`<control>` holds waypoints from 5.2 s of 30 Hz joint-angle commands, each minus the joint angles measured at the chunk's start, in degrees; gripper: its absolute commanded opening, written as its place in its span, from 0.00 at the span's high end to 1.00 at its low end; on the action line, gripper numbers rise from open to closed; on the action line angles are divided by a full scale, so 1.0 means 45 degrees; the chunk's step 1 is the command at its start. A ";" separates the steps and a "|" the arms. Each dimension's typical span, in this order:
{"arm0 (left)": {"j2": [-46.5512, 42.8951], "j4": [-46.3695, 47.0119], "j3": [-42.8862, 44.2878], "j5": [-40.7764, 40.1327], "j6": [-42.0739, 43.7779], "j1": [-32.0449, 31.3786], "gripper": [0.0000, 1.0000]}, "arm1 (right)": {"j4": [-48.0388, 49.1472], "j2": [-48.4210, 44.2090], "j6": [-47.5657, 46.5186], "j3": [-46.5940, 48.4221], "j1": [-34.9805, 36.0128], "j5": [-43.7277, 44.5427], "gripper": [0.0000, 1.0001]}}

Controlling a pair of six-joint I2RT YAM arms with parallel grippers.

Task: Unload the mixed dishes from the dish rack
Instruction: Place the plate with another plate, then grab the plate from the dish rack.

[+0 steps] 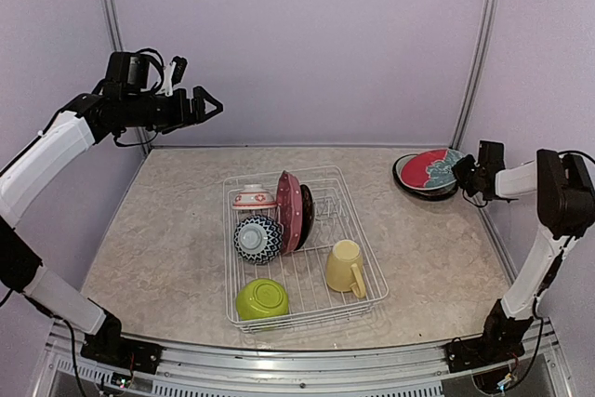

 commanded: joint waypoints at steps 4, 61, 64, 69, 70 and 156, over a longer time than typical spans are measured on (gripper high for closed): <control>0.0055 -0.0171 0.0202 0.0241 -0.0118 -0.0078 0.01 | 0.2508 0.0674 0.0512 0.0444 -0.0121 -0.1226 1.00; -0.0163 -0.0015 0.0116 0.0343 -0.0370 -0.1019 0.01 | -0.7833 -0.4093 -0.3331 0.2424 1.0772 0.2569 0.09; -0.0070 -0.0079 0.0153 0.0324 -0.0370 -0.1031 0.01 | -0.7473 -0.3592 -0.3050 0.2809 1.1690 0.2803 0.09; 0.0038 -0.0284 0.0395 0.0648 -0.0487 -0.1081 0.01 | -0.7107 -0.2547 -0.2159 0.3199 1.2468 0.3453 0.13; 0.0002 -0.0200 0.0335 0.0628 -0.0461 -0.1095 0.01 | -0.7172 -0.2276 -0.2105 0.3439 1.2576 0.3422 0.14; 0.0739 -0.0464 0.0544 0.0936 -0.0727 -0.1091 0.01 | -1.5916 0.1178 -0.1714 1.1197 1.4642 1.1960 1.00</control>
